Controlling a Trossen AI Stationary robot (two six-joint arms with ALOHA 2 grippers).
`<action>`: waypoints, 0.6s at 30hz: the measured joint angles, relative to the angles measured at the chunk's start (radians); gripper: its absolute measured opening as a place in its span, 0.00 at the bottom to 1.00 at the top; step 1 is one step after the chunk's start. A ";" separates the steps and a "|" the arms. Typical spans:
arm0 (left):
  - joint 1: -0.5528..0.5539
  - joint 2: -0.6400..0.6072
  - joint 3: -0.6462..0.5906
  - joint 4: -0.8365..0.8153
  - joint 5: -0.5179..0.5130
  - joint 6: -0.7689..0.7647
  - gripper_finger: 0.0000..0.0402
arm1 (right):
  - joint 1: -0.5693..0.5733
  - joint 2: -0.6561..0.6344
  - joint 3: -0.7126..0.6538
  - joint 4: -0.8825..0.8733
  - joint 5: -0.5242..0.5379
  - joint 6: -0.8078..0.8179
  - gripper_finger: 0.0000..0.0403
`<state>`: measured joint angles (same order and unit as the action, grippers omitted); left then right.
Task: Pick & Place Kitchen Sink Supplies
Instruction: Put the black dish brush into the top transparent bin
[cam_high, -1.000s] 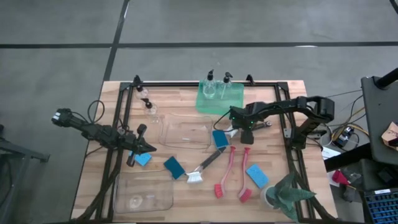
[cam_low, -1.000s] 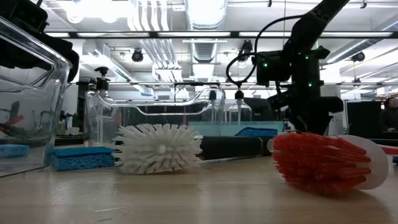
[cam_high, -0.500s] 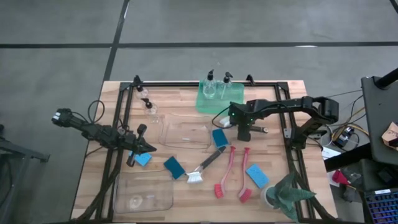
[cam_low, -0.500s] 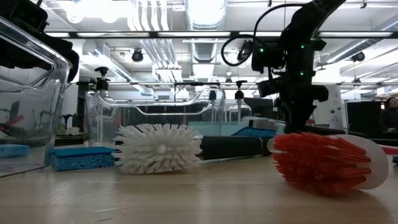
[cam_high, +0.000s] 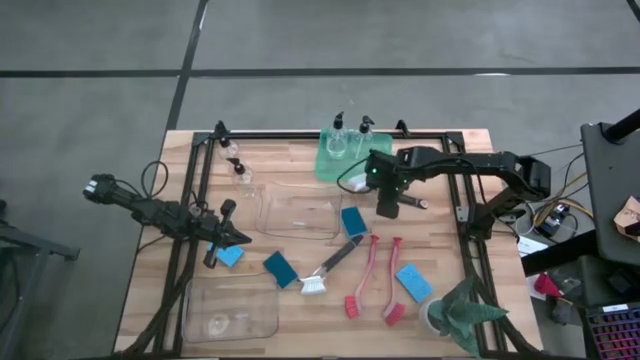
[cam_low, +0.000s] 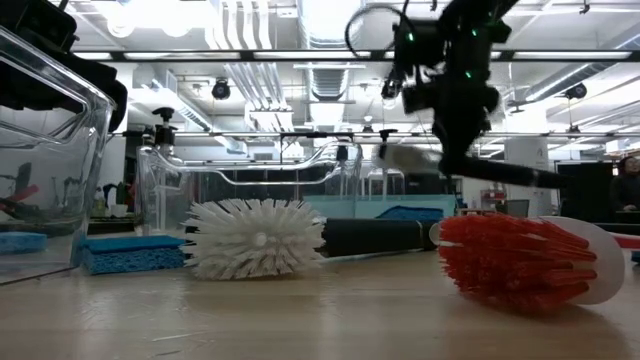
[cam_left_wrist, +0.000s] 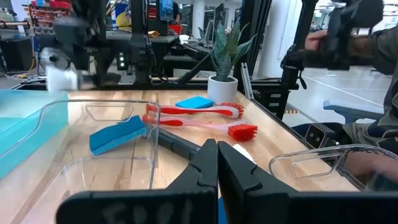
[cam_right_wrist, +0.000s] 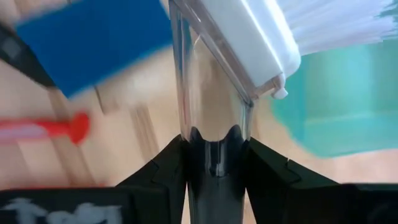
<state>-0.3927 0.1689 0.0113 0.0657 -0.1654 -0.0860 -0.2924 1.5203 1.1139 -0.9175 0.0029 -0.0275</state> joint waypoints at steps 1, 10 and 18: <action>0.000 0.000 0.000 0.000 0.000 0.000 0.01 | 0.000 -0.001 0.023 -0.001 0.000 0.001 0.31; 0.000 0.000 0.000 0.000 0.000 0.000 0.01 | 0.009 0.005 0.231 0.127 -0.003 0.033 0.32; 0.000 0.000 0.000 0.000 0.000 0.000 0.01 | 0.051 0.008 0.283 0.450 -0.118 0.036 0.33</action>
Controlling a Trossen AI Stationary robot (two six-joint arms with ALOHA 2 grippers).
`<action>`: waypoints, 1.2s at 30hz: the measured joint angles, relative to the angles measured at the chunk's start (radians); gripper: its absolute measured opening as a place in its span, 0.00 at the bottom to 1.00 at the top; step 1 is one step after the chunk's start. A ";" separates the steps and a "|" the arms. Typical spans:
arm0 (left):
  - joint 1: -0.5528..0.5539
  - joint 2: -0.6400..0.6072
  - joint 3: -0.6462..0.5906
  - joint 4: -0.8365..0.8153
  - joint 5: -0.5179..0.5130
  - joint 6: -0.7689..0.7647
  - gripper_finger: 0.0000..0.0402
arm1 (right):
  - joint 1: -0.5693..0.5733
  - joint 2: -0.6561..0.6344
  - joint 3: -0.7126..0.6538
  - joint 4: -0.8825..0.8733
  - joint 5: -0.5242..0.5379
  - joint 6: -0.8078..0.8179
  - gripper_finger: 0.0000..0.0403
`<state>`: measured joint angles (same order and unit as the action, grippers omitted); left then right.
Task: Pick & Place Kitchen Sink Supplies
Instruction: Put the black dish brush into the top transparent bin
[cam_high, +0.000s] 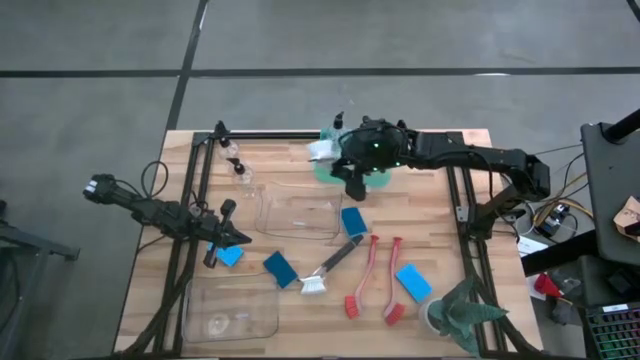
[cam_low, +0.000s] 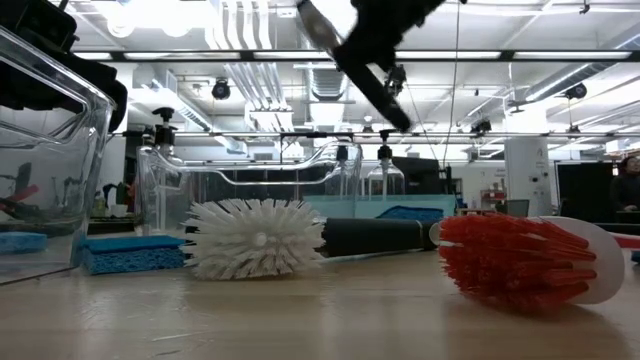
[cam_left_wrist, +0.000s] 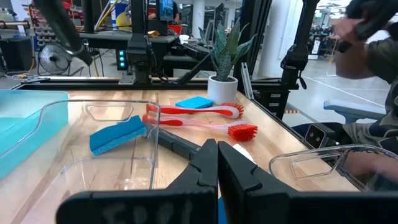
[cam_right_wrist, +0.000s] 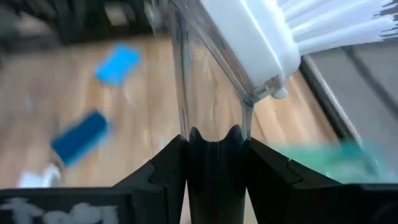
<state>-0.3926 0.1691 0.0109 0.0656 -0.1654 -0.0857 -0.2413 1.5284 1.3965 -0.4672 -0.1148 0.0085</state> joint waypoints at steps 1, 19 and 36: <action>0.000 0.000 0.000 0.000 0.000 0.000 0.01 | 0.006 0.004 -0.002 0.056 -0.001 0.003 0.33; 0.000 0.000 0.000 0.000 0.000 0.000 0.01 | 0.089 0.316 0.086 0.237 -0.037 0.003 0.33; 0.000 0.000 0.000 0.000 0.000 0.000 0.01 | 0.091 0.568 0.292 -0.002 -0.047 -0.029 0.35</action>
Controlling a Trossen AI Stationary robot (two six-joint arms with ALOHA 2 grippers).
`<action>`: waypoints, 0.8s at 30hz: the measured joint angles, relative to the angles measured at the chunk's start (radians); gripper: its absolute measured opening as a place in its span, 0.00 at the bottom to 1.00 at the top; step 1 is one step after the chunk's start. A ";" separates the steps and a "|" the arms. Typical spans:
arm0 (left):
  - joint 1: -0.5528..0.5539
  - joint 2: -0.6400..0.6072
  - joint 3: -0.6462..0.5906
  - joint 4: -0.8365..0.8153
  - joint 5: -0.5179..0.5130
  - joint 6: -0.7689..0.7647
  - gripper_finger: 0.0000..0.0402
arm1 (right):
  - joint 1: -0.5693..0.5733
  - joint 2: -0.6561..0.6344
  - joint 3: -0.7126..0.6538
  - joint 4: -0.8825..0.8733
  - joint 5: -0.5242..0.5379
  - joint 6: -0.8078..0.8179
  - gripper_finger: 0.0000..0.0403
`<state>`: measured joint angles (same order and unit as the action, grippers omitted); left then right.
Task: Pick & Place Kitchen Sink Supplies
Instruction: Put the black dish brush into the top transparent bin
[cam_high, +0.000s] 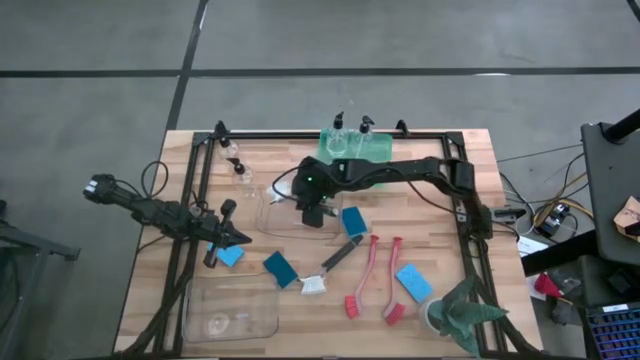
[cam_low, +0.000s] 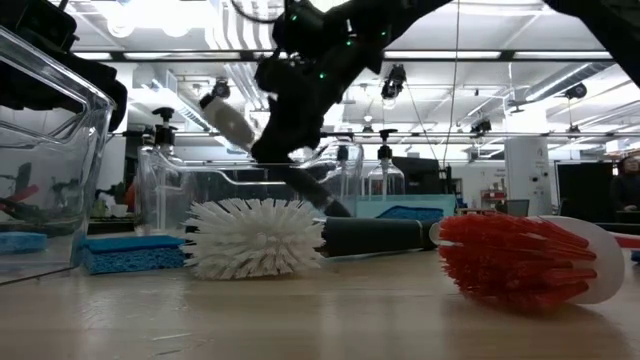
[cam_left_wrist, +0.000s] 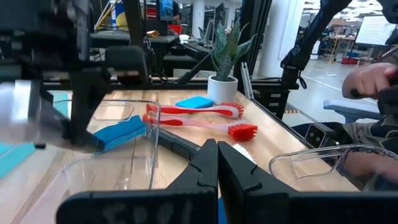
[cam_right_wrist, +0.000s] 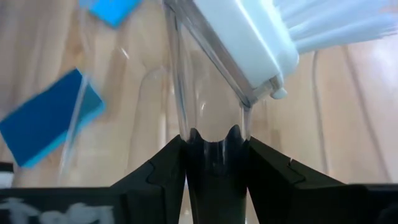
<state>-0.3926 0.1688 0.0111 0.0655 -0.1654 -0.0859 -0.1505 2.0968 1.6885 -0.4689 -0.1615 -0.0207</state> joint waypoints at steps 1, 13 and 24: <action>0.000 0.000 0.000 0.000 0.000 0.000 0.01 | 0.000 0.015 0.018 -0.028 0.000 0.000 0.34; 0.000 0.000 0.000 0.000 0.000 0.000 0.01 | 0.008 0.056 0.093 -0.119 -0.004 0.011 0.47; 0.000 0.000 0.000 0.000 0.000 0.000 0.01 | 0.020 -0.044 0.090 -0.169 -0.051 -0.049 0.59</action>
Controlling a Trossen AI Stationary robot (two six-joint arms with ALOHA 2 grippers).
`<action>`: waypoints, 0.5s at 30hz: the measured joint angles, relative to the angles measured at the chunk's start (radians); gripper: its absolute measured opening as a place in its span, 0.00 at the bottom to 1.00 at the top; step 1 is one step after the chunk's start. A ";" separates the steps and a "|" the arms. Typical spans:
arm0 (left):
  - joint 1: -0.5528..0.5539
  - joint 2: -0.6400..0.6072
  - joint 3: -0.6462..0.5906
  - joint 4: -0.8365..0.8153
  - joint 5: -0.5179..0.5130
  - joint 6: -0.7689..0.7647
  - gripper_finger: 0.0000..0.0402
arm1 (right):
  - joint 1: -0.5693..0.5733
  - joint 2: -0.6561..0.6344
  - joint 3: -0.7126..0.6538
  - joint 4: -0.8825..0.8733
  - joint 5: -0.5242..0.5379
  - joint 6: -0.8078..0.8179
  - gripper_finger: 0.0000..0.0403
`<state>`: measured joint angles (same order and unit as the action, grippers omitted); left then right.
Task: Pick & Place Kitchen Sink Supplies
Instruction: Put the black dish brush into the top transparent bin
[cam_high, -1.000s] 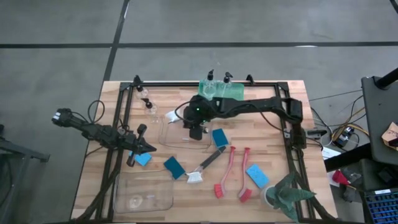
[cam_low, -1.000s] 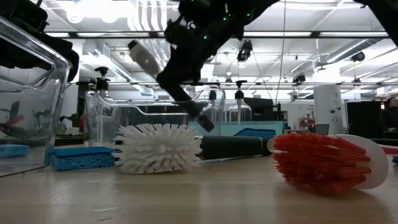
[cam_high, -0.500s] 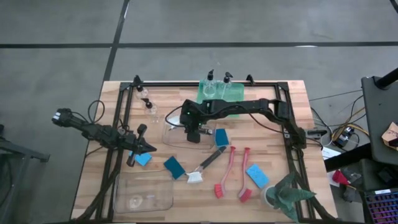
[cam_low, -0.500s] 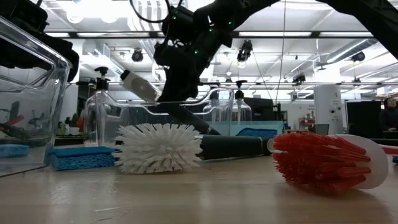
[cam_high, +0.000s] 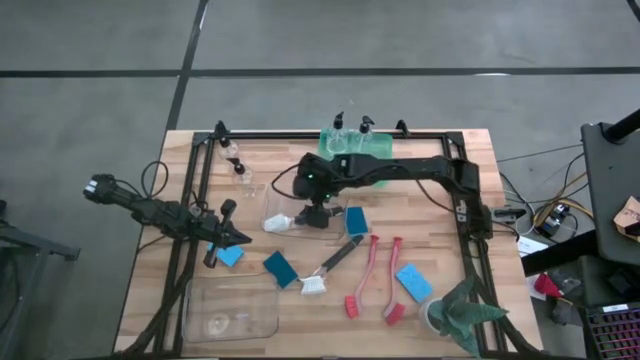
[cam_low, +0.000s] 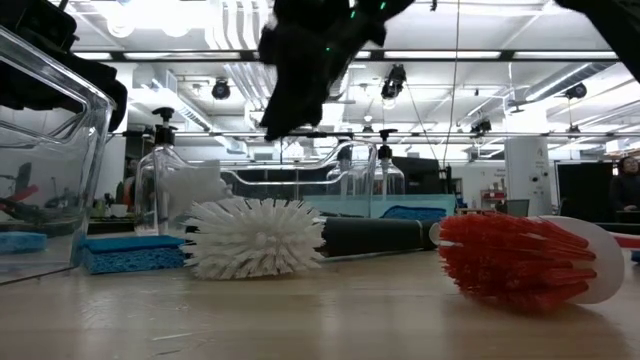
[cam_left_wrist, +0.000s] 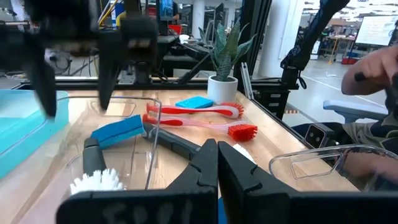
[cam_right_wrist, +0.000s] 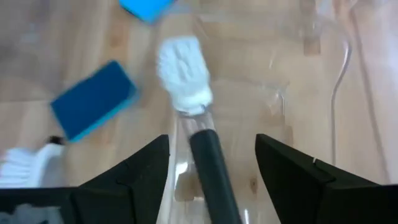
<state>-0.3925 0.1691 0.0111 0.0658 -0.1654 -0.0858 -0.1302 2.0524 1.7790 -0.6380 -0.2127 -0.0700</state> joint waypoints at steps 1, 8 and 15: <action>0.000 0.000 0.000 0.000 0.000 0.000 0.01 | 0.003 -0.020 -0.002 -0.008 0.000 -0.006 0.59; 0.000 0.000 0.000 0.000 0.000 0.000 0.01 | 0.036 -0.161 -0.071 -0.134 0.002 -0.027 0.56; 0.000 0.000 0.000 0.000 0.000 0.000 0.01 | 0.066 -0.322 -0.232 -0.229 0.002 -0.001 0.54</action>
<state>-0.3925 0.1692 0.0111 0.0654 -0.1657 -0.0860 -0.0641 1.7303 1.5469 -0.8672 -0.2104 -0.0712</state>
